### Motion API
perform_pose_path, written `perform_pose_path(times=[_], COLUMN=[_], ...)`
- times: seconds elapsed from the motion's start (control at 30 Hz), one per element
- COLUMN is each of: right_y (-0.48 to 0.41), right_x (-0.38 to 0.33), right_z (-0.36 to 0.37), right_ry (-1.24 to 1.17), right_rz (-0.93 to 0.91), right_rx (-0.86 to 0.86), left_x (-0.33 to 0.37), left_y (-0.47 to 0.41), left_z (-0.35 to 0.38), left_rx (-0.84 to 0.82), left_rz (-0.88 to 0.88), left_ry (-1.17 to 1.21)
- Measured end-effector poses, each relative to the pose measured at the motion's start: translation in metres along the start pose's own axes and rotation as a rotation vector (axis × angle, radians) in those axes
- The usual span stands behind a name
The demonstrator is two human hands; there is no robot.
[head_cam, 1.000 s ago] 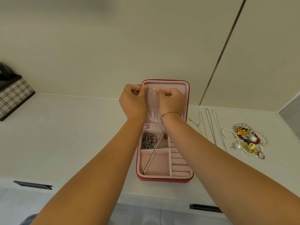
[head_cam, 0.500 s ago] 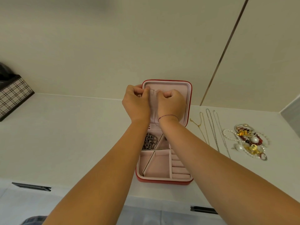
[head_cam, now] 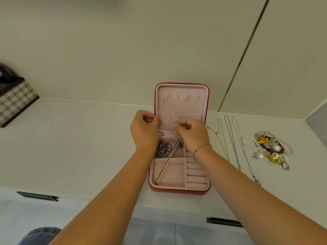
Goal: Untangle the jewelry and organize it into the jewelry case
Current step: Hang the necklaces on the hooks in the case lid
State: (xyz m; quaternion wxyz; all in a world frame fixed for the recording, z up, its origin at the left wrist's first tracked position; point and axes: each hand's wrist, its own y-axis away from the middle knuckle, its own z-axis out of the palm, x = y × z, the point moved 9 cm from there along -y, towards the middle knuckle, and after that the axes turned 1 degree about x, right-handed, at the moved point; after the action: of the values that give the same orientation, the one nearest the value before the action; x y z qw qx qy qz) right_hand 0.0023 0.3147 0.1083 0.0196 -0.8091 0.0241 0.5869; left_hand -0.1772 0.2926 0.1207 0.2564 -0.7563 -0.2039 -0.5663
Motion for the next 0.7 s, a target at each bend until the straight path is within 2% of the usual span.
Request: perform_pose_path(times=[0.2,0.4,0.5,0.6,0.7], right_y=[0.016,0.043,0.059,0.074,0.090], right_x=[-0.003,0.003,0.007,0.007,0.005], right_z=[-0.004,-0.006,-0.006,-0.007,-0.008], right_ry=[0.060,-0.348,-0.587,-0.688,-0.721], right_rz=[-0.002,0.240,0.380,0.431,0.443], right_rx=[-0.104,-0.225,-0.261,-0.292,-0.306], left_x=[0.000,-0.004,-0.013,-0.016,-0.015], left_y=[0.005,0.020,0.038,0.055,0.066], left_z=[-0.005,-0.012,-0.005,0.004,0.004], left_rx=[-0.037,-0.056,-0.167,-0.294,-0.346], left_rz=[0.021,-0.041,-0.136,-0.216,-0.241], left_ry=[-0.052,-0.027,0.064,0.122,0.135])
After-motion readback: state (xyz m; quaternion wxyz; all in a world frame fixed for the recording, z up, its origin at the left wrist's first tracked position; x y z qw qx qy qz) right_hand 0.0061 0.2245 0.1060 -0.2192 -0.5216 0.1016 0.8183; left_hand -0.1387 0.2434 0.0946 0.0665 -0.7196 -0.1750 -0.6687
